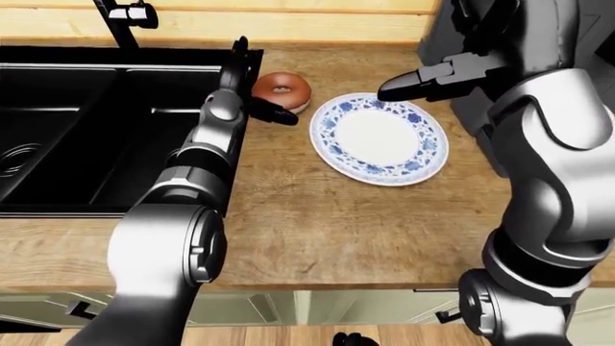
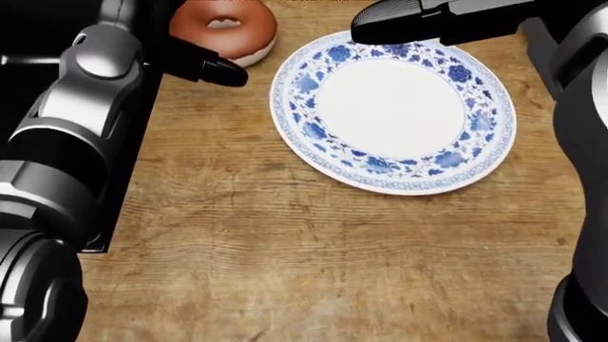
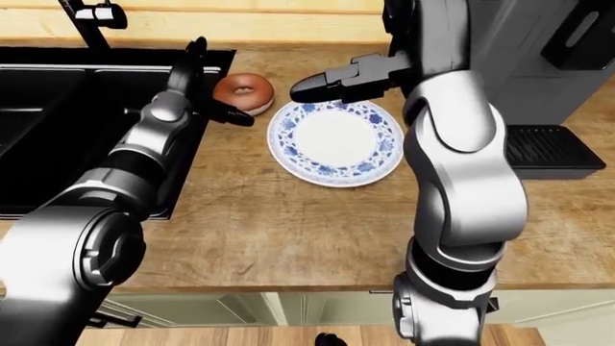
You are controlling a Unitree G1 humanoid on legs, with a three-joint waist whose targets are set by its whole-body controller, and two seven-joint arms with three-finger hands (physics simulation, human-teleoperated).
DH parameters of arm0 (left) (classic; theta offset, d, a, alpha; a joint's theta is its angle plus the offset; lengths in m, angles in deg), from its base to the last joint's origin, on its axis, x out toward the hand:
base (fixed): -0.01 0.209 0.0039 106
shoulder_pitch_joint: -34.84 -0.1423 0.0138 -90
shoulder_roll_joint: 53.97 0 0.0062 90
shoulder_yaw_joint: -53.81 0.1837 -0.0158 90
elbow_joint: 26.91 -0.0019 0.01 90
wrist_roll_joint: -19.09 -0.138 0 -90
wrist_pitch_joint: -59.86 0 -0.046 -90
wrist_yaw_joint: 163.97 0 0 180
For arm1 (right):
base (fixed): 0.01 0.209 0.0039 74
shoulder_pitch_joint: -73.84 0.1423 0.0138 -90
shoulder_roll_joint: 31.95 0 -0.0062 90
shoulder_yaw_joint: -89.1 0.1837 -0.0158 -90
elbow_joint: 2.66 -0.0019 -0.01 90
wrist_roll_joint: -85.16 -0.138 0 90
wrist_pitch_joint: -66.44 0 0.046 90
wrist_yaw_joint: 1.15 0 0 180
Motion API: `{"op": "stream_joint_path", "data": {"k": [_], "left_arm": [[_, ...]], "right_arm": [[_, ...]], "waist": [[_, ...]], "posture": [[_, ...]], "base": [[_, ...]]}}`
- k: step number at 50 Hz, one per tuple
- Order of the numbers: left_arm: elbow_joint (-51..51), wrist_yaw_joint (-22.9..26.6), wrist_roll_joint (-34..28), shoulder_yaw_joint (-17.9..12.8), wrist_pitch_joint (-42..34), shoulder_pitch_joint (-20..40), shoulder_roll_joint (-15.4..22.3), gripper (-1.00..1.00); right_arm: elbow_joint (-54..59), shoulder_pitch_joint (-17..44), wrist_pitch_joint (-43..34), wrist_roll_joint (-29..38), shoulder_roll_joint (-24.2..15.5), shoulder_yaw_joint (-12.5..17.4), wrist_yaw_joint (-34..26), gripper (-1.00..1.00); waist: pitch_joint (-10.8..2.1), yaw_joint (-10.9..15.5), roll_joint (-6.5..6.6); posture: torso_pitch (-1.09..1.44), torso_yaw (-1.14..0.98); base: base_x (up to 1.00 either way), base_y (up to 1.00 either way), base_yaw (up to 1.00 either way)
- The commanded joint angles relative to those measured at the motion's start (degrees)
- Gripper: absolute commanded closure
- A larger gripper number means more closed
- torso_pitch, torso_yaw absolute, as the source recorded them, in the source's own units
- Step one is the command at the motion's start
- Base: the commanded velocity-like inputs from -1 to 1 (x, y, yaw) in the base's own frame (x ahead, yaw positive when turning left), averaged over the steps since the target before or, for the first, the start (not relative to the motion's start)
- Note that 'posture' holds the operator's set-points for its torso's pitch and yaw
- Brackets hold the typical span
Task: Place the pastries on the plates.
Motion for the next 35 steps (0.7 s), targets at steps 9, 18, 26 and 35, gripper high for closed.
{"op": "stream_joint_path", "data": {"k": [9,18,26,35], "left_arm": [[2.35,-1.16,-1.41,0.17,1.28,2.14,0.33,-0.89],[2.28,-1.67,-1.58,-0.16,1.06,2.11,-0.13,-0.41],[2.2,-2.53,-3.11,0.54,1.36,1.3,-0.28,0.02],[1.97,-3.57,-10.6,3.95,2.29,0.55,-0.11,0.06]], "right_arm": [[-2.27,1.36,0.66,0.2,-0.85,0.68,0.26,-1.0],[-2.55,0.89,0.78,0.33,-0.88,0.76,0.28,-1.0],[-2.69,1.17,0.54,0.28,-0.89,0.77,0.24,-1.0],[-3.28,1.02,0.09,0.03,-1.03,0.95,0.28,-1.0]], "waist": [[-2.17,-0.01,-0.07],[-2.14,0.02,-0.11],[-2.17,0.05,-0.05],[-2.31,0.06,-0.09]], "posture": [[0.22,0.0],[0.22,0.0],[0.22,0.0],[0.22,0.0]], "base": [[0.0,0.0,0.0],[0.0,0.0,0.0],[0.0,0.0,0.0],[0.0,0.0,0.0]]}}
